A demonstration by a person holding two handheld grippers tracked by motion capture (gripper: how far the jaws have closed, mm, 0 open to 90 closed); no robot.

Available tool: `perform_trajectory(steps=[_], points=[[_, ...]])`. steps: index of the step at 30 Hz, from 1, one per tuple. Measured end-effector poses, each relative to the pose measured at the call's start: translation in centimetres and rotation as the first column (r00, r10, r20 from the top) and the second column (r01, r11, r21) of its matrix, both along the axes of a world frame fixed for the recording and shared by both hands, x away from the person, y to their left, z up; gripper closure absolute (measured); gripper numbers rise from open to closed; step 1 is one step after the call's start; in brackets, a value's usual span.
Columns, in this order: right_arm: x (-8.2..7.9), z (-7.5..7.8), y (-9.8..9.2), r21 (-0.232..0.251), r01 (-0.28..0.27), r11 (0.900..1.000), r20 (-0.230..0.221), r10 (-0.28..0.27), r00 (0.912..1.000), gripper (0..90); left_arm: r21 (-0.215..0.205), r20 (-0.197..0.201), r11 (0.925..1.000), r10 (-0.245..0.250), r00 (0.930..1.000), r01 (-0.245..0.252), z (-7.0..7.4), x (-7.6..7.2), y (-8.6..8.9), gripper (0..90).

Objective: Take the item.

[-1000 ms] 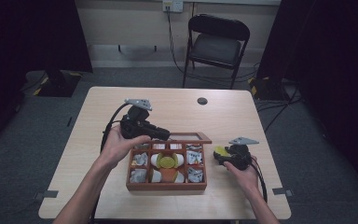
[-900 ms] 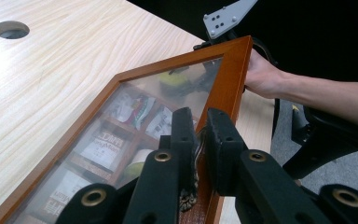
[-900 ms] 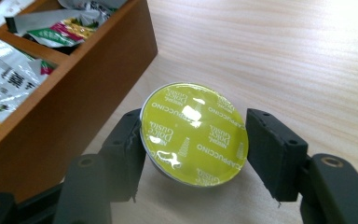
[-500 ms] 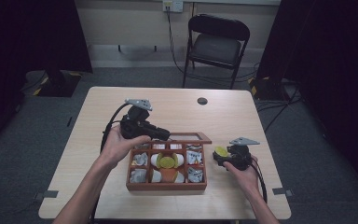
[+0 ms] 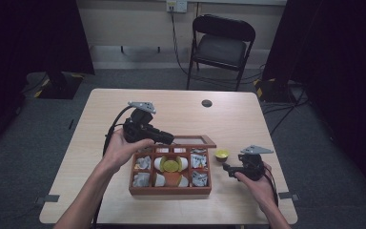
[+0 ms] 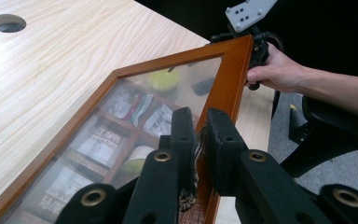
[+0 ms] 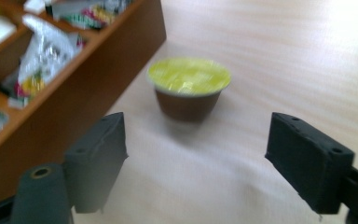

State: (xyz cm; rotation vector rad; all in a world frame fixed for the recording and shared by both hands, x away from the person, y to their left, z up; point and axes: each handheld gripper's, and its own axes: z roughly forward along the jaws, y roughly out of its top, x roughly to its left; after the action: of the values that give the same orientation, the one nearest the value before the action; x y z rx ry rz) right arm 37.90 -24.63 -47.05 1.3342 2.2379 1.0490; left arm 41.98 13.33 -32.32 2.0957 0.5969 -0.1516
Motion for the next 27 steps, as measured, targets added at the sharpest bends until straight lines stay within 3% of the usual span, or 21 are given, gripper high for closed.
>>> perform_trajectory(steps=[7, 14, 21, 27], points=[[-0.7, -1.4, -0.6, -0.024, 0.011, 1.0, -0.034, -0.012, 0.9994, 18.8, 0.016, 0.0, 0.9998, -0.009, 1.0, 0.009, -0.1, -0.3, -0.2, 81.9], [-0.6, -2.3, -1.1, -0.054, 0.032, 0.998, -0.039, -0.034, 0.9986, 19.7, 0.028, -0.005, 0.9993, -0.024, 0.9997, 0.024, -0.3, -0.4, -0.2, 81.8], [-0.9, -2.7, -0.9, -0.098, 0.028, 0.995, -0.006, -0.028, 0.9996, 18.6, 0.037, -0.004, 0.9988, -0.031, 0.9995, 0.031, -0.4, -0.6, -0.4, 81.9], [-1.0, -3.0, -0.9, -0.095, 0.021, 0.995, 0.017, -0.019, 0.9997, 15.3, 0.038, -0.01, 0.9985, -0.038, 0.9992, 0.038, -0.7, -0.8, -0.4, 81.9]])
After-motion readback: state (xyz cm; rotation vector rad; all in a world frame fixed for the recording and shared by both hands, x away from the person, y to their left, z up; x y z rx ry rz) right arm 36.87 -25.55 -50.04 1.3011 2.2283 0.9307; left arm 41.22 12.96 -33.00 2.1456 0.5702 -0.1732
